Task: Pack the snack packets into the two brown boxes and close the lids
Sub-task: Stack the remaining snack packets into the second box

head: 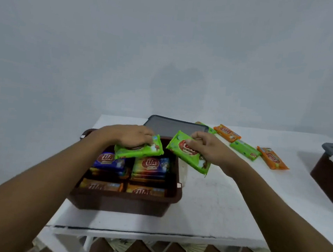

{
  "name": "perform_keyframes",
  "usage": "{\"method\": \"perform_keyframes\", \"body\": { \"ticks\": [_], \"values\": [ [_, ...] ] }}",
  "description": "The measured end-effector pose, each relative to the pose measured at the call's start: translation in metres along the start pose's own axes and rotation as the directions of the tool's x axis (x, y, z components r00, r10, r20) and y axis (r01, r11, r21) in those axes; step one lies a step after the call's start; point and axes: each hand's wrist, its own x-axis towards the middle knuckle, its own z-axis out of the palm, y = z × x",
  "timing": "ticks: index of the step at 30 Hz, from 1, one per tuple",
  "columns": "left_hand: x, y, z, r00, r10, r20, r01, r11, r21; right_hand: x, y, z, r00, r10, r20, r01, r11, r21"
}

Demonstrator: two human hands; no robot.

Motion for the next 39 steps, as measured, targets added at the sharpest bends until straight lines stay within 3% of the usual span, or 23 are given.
{"method": "perform_keyframes", "body": {
  "ticks": [4, 9, 12, 14, 15, 18, 23, 26, 30, 35, 39],
  "values": [
    [-0.030, -0.048, 0.004, 0.994, -0.080, 0.077, 0.080, 0.997, 0.003, 0.008, -0.026, 0.039, 0.990, -0.094, 0.104, 0.118, 0.962, -0.245],
    [-0.045, -0.077, 0.023, 0.979, -0.075, 0.189, 0.070, 0.997, 0.033, 0.019, -0.047, 0.083, 0.930, -0.202, 0.308, 0.344, 0.773, -0.533],
    [-0.044, -0.089, 0.037, 0.971, -0.025, 0.239, -0.002, 0.994, 0.111, 0.020, -0.040, 0.107, 0.882, 0.026, 0.470, 0.382, 0.544, -0.747],
    [-0.046, -0.094, 0.042, 0.962, -0.024, 0.272, -0.027, 0.983, 0.183, 0.017, -0.033, 0.118, 0.859, 0.176, 0.482, 0.389, 0.390, -0.835],
    [-0.048, -0.095, 0.044, 0.961, -0.023, 0.274, -0.035, 0.978, 0.204, 0.015, -0.032, 0.121, 0.870, 0.166, 0.465, 0.387, 0.355, -0.851],
    [-0.051, -0.101, 0.043, 0.965, -0.002, 0.262, -0.052, 0.979, 0.198, 0.014, -0.029, 0.121, 0.893, 0.075, 0.445, 0.389, 0.371, -0.843],
    [-0.048, -0.099, 0.035, 0.950, -0.004, 0.313, -0.071, 0.971, 0.228, 0.013, -0.029, 0.118, 0.870, 0.123, 0.478, 0.403, 0.385, -0.831],
    [-0.042, -0.094, 0.030, 0.955, 0.000, 0.298, -0.082, 0.961, 0.262, 0.015, -0.029, 0.114, 0.875, 0.097, 0.475, 0.385, 0.453, -0.804],
    [-0.030, -0.082, 0.023, 0.981, 0.168, 0.099, -0.184, 0.965, 0.189, 0.016, -0.025, 0.097, 0.919, -0.085, 0.385, 0.365, 0.557, -0.746],
    [-0.010, -0.047, 0.025, 0.932, 0.314, -0.182, -0.300, 0.948, 0.104, 0.008, 0.000, 0.062, 0.909, -0.398, 0.122, 0.381, 0.679, -0.627],
    [0.008, -0.014, 0.028, 0.889, 0.351, -0.293, -0.332, 0.936, 0.114, 0.003, 0.041, 0.024, 0.899, -0.427, -0.090, 0.282, 0.726, -0.627]
  ]
}}
